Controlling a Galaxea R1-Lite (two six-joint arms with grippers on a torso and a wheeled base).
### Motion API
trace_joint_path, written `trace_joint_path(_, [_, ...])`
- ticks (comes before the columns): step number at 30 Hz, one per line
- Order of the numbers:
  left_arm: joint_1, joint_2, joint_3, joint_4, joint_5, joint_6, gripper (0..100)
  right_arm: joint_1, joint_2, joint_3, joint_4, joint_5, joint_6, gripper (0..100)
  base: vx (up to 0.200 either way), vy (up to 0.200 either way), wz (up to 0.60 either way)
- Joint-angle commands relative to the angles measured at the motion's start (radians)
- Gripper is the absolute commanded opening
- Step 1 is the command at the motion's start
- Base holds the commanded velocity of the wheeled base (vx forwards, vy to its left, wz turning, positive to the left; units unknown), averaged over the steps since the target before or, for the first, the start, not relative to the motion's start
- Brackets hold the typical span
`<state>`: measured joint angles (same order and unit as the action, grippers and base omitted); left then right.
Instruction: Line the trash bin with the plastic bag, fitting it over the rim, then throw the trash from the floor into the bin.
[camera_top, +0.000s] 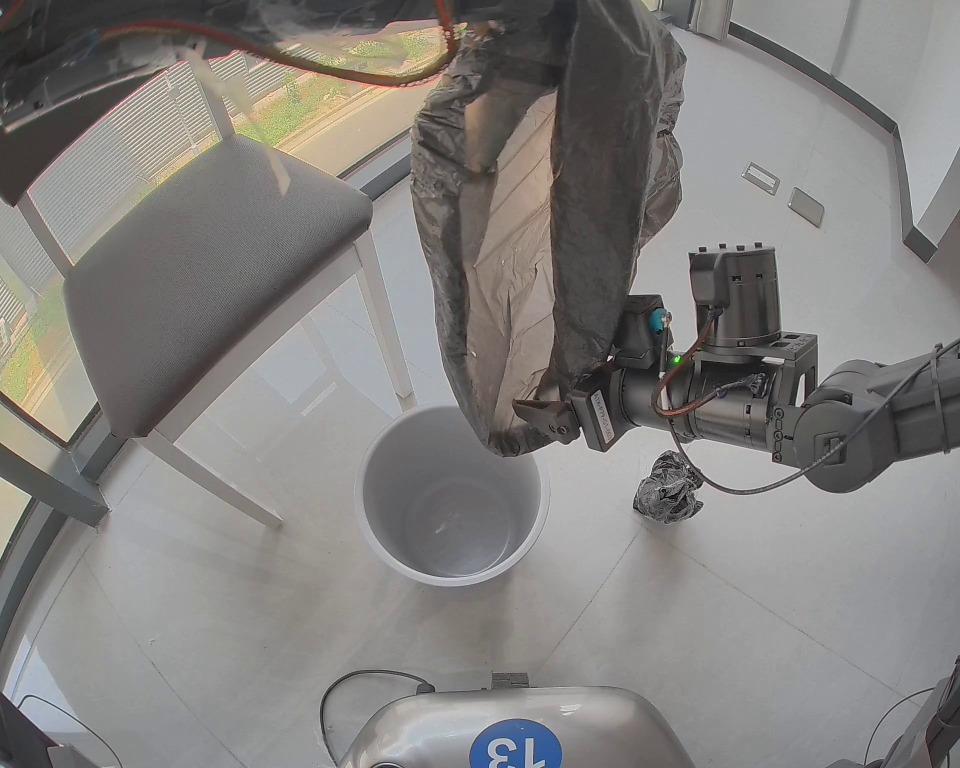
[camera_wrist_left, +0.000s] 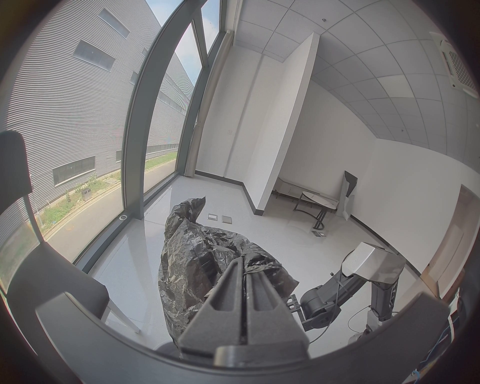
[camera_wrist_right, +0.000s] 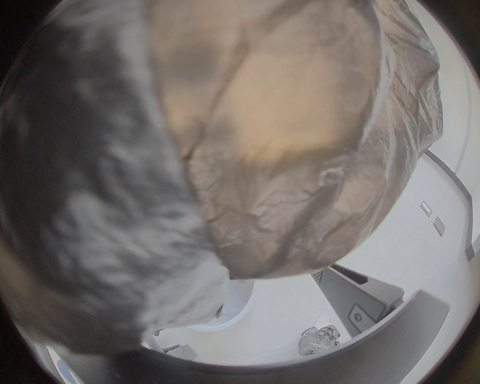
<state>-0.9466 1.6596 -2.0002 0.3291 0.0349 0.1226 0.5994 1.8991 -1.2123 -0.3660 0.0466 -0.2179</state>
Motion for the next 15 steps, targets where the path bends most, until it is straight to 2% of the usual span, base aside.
trace_joint_path(1, [-0.004,0.002,0.0,0.001,0.0,0.0,0,-0.01,0.017,-0.007,-0.019,-0.001,-0.006,100,0.0,0.0,0.0])
trace_joint_path(2, [-0.004,0.002,0.0,0.001,0.0,0.0,0,-0.009,0.017,-0.007,-0.022,-0.001,-0.005,0,0.0,0.0,0.0])
trace_joint_path(12, [-0.003,0.012,0.0,0.001,0.003,-0.001,0,0.002,-0.032,0.013,-0.014,-0.008,-0.005,0,0.0,0.0,0.0])
trace_joint_path(15, [0.006,0.017,0.0,0.024,0.031,-0.006,0,0.002,-0.071,0.05,-0.013,-0.01,-0.006,0,0.0,0.0,0.0])
